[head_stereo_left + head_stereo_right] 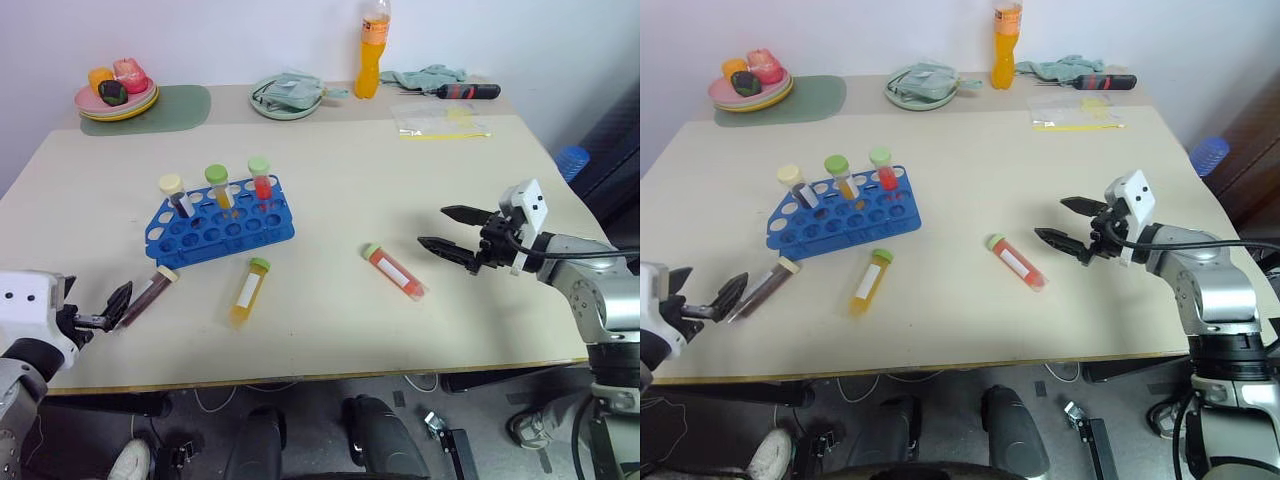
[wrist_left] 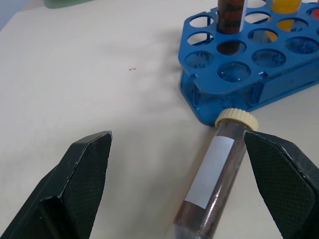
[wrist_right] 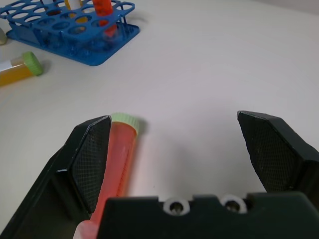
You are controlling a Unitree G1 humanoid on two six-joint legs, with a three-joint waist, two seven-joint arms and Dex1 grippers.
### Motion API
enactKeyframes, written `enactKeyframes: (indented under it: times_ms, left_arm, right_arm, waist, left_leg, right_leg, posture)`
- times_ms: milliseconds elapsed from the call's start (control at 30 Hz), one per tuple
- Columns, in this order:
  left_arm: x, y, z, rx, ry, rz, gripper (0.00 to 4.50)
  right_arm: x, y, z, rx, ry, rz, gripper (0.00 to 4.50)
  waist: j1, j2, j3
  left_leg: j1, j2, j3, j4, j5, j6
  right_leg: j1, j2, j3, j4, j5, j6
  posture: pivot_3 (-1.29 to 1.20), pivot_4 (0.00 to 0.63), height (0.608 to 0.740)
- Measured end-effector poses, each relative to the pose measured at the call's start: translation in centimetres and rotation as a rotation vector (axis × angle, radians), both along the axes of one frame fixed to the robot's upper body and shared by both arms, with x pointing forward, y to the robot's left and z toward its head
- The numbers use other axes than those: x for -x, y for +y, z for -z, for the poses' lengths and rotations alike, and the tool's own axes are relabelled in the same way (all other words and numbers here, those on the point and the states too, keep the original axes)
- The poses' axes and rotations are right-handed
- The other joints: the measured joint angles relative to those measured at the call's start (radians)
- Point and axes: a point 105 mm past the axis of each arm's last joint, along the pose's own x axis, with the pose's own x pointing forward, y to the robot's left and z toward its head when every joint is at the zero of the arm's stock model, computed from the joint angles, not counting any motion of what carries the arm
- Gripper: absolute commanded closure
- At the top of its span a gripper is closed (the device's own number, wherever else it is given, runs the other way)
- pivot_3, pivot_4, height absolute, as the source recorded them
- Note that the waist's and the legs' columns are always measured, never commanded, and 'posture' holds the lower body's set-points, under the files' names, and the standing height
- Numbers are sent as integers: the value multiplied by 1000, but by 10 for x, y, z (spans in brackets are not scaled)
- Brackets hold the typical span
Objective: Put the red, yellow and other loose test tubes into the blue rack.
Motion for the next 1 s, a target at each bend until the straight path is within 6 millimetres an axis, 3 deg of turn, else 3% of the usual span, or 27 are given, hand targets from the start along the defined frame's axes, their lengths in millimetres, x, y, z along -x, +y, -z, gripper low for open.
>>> enactKeyframes:
  times_ms: [367, 467, 567, 633, 700, 800, 1000]
  left_arm:
    - [1, 0, 0, 11, -11, -7, 166]
    - [-5, -9, -9, 27, -52, 35, 166]
    - [-15, -34, -14, 42, -77, 146, 166]
    - [-26, -63, -13, 73, -70, 276, 166]
    - [-31, -95, -11, 88, -48, 433, 166]
    - [-35, -120, -12, 112, -39, 568, 166]
    - [-32, -161, 3, 139, 41, 795, 166]
  right_arm:
    - [-11, 4, 2, 2, 14, 48, 0]
    - [-15, 2, 0, 8, 31, 89, 0]
    - [-14, 6, -2, 24, 49, 112, 0]
    - [-11, 10, -7, 55, 78, 133, 0]
    - [-3, 15, -16, 115, 104, 140, 0]
    - [15, 32, -32, 171, 154, 105, 0]
    - [38, 78, -14, 284, 368, 65, 0]
  waist:
    - [1, 0, 0]
    - [2, 0, 0]
    - [2, 0, 0]
    - [4, 1, 0]
    - [4, 1, 1]
    - [-2, 2, 1]
    - [0, 2, 0]
  left_leg:
    - [0, 0, 0, 0, 0, 0]
    - [0, 0, 0, 0, 0, 0]
    - [0, 0, 0, 1, 0, 0]
    - [0, 0, 0, 1, 0, 0]
    - [-1, 0, 0, 1, 0, 0]
    - [0, 0, 0, 1, 0, 1]
    - [0, 0, 0, 1, -1, 1]
  right_leg:
    - [0, 0, 0, 0, 0, 0]
    - [0, 0, 0, 0, 0, 0]
    - [0, 0, 0, 0, 0, 0]
    - [0, 0, 0, 0, 0, 0]
    - [0, 0, 0, 0, 0, 0]
    - [0, 1, 0, 1, 0, 0]
    - [0, 1, 0, 2, 0, 0]
  posture:
    - [0, 150, 740]
    - [0, 150, 740]
    - [0, 150, 740]
    - [0, 150, 740]
    - [0, 150, 740]
    - [0, 150, 740]
    - [0, 150, 740]
